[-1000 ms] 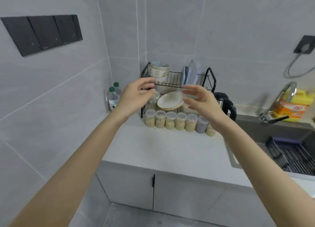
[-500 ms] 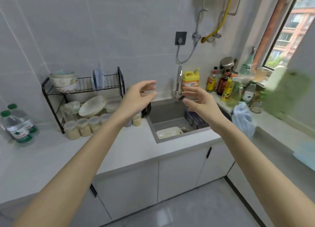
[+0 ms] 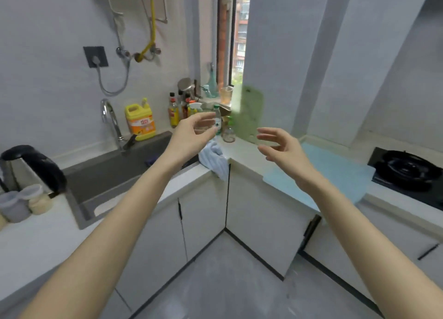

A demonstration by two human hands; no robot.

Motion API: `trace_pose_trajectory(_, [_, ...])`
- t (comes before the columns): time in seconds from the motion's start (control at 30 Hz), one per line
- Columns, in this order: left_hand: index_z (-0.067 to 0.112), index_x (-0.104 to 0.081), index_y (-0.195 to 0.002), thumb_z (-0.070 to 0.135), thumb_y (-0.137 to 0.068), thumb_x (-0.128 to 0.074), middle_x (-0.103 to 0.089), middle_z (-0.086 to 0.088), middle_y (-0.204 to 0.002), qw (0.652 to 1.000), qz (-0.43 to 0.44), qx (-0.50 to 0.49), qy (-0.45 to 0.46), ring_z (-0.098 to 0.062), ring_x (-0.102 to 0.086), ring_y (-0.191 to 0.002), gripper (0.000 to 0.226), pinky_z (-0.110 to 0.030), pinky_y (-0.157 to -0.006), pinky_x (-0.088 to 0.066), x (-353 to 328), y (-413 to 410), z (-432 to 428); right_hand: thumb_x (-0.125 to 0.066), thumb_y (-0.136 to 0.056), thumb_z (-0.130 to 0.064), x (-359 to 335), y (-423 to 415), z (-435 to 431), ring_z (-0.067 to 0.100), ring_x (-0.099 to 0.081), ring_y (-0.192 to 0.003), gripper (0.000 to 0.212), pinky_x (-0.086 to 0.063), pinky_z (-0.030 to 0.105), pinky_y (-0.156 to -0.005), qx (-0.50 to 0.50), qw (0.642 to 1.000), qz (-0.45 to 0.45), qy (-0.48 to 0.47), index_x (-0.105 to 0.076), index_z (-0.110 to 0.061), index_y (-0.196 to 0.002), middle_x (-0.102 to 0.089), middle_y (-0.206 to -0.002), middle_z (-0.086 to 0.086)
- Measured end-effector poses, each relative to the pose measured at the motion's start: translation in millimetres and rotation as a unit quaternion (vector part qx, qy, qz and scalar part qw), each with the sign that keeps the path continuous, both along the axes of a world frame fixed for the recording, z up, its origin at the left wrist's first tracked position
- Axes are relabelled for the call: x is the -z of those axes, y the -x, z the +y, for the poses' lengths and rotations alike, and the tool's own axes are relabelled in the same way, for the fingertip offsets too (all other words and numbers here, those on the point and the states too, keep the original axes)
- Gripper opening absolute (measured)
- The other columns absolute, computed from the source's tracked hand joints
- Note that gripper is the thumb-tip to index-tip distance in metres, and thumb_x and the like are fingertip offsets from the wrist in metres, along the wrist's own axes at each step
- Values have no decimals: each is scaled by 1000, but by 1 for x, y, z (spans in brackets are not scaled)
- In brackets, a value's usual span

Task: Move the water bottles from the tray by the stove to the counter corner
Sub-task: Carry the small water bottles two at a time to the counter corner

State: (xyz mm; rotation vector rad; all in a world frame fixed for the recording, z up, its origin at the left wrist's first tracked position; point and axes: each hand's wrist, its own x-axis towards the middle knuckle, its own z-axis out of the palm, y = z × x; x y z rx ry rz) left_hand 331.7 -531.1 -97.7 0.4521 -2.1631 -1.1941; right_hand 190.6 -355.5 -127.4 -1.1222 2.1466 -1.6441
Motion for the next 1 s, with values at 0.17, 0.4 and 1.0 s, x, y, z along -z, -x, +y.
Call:
trace_pose_trajectory(0.17, [16, -58, -130, 12, -92, -61, -64, 0, -123, 996, 6, 87, -1, -9, -60, -110, 39, -26, -92, -52, -2, 94, 63, -63, -92, -19, -2, 60, 85, 13, -65, -104, 35, -53, 34, -93, 91, 996, -5, 0, -58, -31, -124, -63, -123, -11])
trace_pose_trajectory(0.4, [21, -57, -131, 17, -93, -60, -63, 3, -125, 978, -7, 209, -6, -13, -62, -107, 39, -25, -90, -49, -1, 216, 155, -64, -92, -16, 0, 128, 186, 15, -65, -103, 38, -53, 37, -95, 224, 975, -7, 8, -57, -27, -127, -62, -123, -9])
trace_pose_trajectory(1.0, [24, -58, -130, 17, -93, -59, -63, 8, -123, 884, -30, 467, 3, -10, -64, -100, 38, -26, -88, -51, 9, 540, 416, -64, -90, -13, 6, 323, 440, 11, -66, -96, 36, -54, 37, -93, 507, 861, -24, -4, -59, -27, -123, -61, -126, -7])
